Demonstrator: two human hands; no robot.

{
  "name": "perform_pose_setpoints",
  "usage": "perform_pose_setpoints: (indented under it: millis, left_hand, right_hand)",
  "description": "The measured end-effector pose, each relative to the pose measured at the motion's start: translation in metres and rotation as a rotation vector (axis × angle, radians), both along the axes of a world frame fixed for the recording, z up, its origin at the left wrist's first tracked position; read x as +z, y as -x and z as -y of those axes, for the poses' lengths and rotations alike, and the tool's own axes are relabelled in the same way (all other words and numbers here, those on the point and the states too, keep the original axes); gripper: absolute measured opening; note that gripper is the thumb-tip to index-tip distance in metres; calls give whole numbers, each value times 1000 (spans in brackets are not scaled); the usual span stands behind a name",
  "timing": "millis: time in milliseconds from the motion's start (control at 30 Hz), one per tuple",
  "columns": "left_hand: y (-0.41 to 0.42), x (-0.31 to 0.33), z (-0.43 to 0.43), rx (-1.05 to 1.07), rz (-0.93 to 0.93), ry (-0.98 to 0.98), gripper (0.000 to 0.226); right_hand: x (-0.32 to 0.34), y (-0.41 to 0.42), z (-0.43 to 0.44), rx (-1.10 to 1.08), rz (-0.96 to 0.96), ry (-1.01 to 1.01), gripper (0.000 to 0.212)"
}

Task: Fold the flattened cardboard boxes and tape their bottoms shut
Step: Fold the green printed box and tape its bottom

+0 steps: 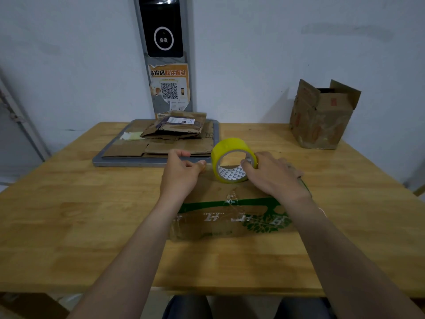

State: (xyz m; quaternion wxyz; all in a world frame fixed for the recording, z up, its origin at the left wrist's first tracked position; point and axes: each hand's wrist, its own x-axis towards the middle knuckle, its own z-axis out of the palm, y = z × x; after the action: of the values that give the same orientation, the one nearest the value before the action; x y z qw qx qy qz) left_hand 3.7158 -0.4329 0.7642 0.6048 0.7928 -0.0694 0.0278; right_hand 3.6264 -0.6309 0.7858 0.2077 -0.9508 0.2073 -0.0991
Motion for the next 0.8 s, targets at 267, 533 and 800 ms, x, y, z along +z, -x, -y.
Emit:
perform_pose_setpoints:
  millis: [267, 533, 800]
  left_hand:
    - [1, -1, 20, 112, 62, -4, 26]
    - [5, -4, 7, 19, 83, 56, 30]
    - [2, -4, 5, 51, 66, 130, 31]
  right_hand:
    - [-13, 10, -8, 21, 171, 7, 34]
    - [-6, -2, -11, 140, 361, -327, 13]
    - [0, -1, 3, 70, 369, -233, 18]
